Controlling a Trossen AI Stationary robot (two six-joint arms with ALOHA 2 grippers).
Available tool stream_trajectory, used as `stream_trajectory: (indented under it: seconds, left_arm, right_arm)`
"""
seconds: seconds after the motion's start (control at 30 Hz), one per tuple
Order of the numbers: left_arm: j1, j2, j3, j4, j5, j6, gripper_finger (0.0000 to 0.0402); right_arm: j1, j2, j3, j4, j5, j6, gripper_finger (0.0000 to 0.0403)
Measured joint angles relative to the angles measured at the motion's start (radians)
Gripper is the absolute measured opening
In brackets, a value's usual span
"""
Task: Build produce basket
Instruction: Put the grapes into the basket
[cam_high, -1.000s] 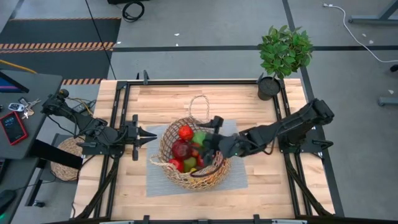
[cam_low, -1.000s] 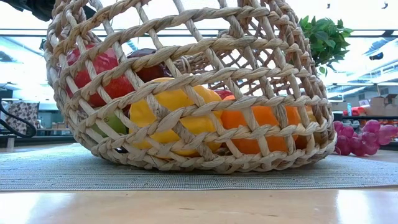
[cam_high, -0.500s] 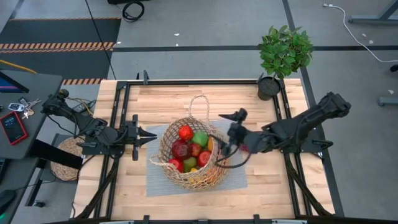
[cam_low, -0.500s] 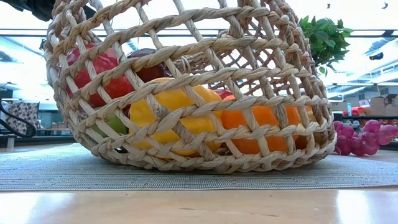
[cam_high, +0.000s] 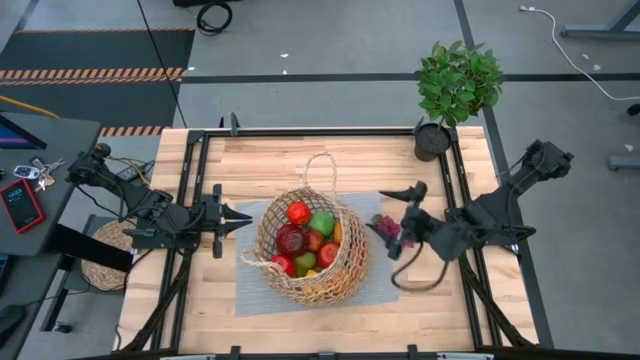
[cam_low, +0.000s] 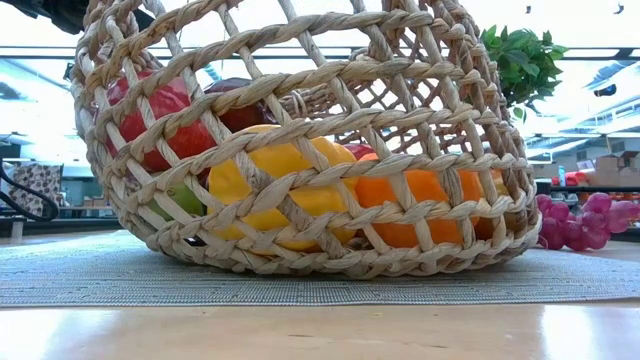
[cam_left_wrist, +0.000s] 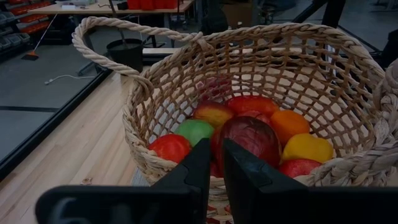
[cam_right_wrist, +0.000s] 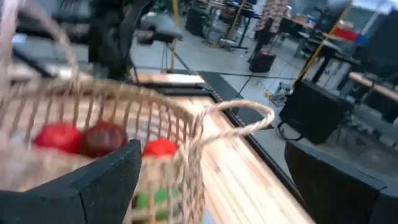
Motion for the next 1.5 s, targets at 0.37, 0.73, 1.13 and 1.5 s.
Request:
stream_trajectory:
  seconds: [0.37,0.73,1.13,1.5]
  left_arm:
    - [0.000,0.000,0.000,0.000,0.000,0.000,0.0048]
    - [0.000,0.000,0.000,0.000,0.000,0.000,0.0048]
    - [0.000,0.000,0.000,0.000,0.000,0.000,0.0048]
    - [0.000,0.000,0.000,0.000,0.000,0.000,0.0048]
  right_arm:
    - [0.073,-0.009,-0.176,-0.286,-0.152,0.274,0.0397]
    - [0.057,-0.009,-0.314,-0.168,-0.465,0.453,0.0397]
    - [-0.004,-0.008,-0.348,-0.042,-0.392,0.471,0.0398]
    - [-0.071,-0.006,-0.348,-0.250,-0.431,0.526,0.0390]
